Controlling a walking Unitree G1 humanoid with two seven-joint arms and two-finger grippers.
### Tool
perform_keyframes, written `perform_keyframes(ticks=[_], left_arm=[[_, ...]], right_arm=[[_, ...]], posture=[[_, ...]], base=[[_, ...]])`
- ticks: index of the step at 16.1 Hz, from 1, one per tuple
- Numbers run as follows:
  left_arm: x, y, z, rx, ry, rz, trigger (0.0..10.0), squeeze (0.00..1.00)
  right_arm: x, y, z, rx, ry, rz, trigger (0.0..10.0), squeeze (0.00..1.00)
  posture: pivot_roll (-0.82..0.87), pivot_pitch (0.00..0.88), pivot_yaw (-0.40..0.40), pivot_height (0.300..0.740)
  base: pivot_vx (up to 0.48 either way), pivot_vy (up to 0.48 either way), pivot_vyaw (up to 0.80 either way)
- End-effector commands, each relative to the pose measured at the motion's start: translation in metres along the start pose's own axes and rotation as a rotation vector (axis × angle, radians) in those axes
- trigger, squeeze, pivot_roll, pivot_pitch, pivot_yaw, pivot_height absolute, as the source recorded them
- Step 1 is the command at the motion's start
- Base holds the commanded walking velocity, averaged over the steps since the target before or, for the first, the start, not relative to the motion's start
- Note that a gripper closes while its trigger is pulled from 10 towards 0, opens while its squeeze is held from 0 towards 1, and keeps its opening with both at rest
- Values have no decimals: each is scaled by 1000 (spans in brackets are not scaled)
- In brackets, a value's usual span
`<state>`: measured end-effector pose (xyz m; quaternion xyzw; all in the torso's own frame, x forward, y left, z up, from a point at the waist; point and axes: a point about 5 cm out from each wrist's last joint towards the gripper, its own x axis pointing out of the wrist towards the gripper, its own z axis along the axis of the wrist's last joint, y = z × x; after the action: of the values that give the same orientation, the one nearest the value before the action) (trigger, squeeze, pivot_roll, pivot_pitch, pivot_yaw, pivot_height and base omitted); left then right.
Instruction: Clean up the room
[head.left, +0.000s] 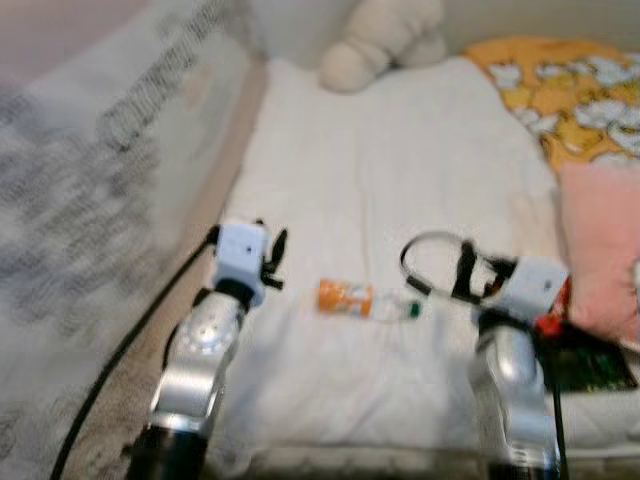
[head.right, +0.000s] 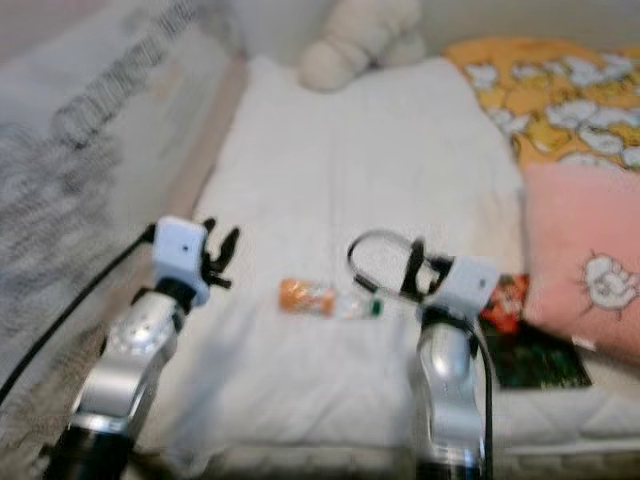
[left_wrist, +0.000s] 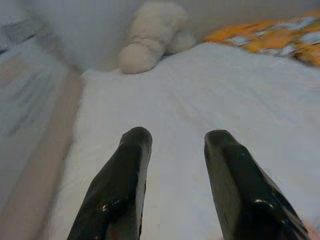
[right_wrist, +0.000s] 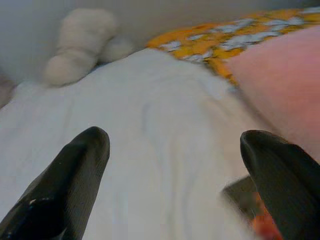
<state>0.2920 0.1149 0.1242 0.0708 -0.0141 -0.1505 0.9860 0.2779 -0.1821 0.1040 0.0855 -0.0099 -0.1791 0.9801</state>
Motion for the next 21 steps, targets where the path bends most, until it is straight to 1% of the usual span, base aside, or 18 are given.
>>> perform_keyframes(ticks=[1,2,3,4,5,6,7,8,9,11,13,14,15,16,18,19,20,21], left_arm=[[0,-6,4,14,-13,-22,10000,0],[-3,-5,6,18,-16,-25,10000,0],[-7,-4,8,28,-18,-38,10000,0],[-11,-4,8,31,-10,-50,10000,0],[-18,-5,10,55,-6,-71,10000,0],[-20,-5,12,71,-8,-80,10000,0],[-25,-5,16,94,-10,-85,10000,0],[-27,-5,17,93,-9,-81,10000,0],[-30,-4,17,98,4,-83,10000,0],[-40,-2,16,115,24,-94,10000,0],[-47,2,17,135,42,-98,10000,0],[-52,3,16,142,56,-98,10000,0],[-58,5,16,142,71,-97,10000,0],[-62,5,17,148,74,-101,10000,0],[-67,5,18,163,77,-111,10000,0],[-69,5,19,163,75,-112,10000,0],[-71,5,22,171,73,-117,10000,0],[-74,7,23,181,78,-115,10000,0]], right_arm=[[2,-3,-5,24,36,-49,10000,0],[11,0,-2,92,46,-104,10000,0],[26,6,-1,207,73,-172,10000,0],[35,8,-4,232,118,-227,10000,0],[43,6,-15,192,226,-309,10000,0],[48,8,-24,127,318,-307,10000,0],[59,8,-30,35,422,-275,10000,0],[63,5,-28,23,430,-282,10000,0],[74,0,-20,19,424,-294,10000,0],[86,-4,-11,93,413,-338,10000,0],[87,2,-15,154,458,-324,10000,0],[87,4,-17,168,477,-319,10000,0],[85,7,-22,217,507,-323,10000,0],[83,10,-25,245,524,-329,10000,0],[80,17,-29,248,540,-328,10000,0],[78,18,-32,226,543,-327,10000,0],[78,18,-33,231,544,-324,10000,0],[77,13,-35,257,552,-354,10000,0]], posture=[[95,0,66,740],[113,0,67,740],[124,0,70,740],[150,0,73,740],[204,0,67,740],[210,0,69,740],[227,0,68,740],[231,0,66,740],[238,0,65,740],[262,0,70,740],[282,0,72,740],[292,1,73,740],[299,12,72,740],[307,22,67,740],[309,25,65,740],[319,31,63,740],[328,39,64,740],[342,49,67,740]], base=[[0,0,0],[0,0,0],[0,0,0],[0,0,0],[0,0,0],[0,0,0],[0,0,0],[0,0,0],[0,0,0],[0,0,0],[0,0,0],[0,0,0],[0,0,0],[0,0,0],[0,0,0],[0,0,0],[0,0,0],[0,0,0]])
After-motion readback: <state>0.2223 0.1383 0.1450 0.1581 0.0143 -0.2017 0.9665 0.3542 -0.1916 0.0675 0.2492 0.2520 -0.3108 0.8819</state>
